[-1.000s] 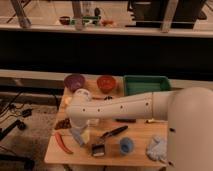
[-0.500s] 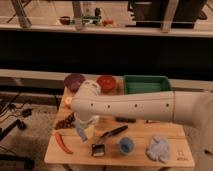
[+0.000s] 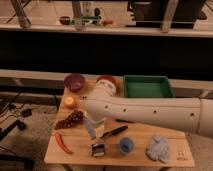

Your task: Place sponge in plastic cup

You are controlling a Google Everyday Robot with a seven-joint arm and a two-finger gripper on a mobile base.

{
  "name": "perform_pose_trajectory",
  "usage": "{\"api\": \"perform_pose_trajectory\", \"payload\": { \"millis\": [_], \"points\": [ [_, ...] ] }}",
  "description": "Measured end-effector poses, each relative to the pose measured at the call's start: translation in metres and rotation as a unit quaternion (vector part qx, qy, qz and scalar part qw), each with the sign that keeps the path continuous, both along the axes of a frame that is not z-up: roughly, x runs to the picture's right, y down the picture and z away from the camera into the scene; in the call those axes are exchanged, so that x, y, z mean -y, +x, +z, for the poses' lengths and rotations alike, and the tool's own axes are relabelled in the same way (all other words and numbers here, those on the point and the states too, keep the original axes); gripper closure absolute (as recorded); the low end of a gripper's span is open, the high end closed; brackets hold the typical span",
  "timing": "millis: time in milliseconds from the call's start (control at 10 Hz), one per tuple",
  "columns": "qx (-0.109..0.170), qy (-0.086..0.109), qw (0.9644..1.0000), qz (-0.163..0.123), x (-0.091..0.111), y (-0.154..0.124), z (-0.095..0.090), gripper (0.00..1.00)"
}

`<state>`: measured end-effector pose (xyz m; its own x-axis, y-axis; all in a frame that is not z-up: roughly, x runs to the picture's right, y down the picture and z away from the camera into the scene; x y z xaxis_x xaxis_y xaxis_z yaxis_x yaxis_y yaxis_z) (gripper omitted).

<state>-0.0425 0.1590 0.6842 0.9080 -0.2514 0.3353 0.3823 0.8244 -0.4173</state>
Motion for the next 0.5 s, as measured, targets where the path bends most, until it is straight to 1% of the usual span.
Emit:
{"api": "perform_pose_trajectory", "payload": {
  "millis": [100,200,300,400,500],
  "points": [
    [-0.007,0.003,0.9999,0.009,0.002,0.010,-0.002,0.88],
    [-0.021,0.007,0.9994,0.026,0.005,0.030,-0.007,0.88],
    [-0.030,0.008,0.9989,0.035,0.006,0.044,-0.008,0.88],
    [-0.036,0.008,0.9985,0.041,0.006,0.054,-0.009,0.88],
    [-0.036,0.007,0.9984,0.042,0.006,0.054,-0.010,0.88]
  ]
}}
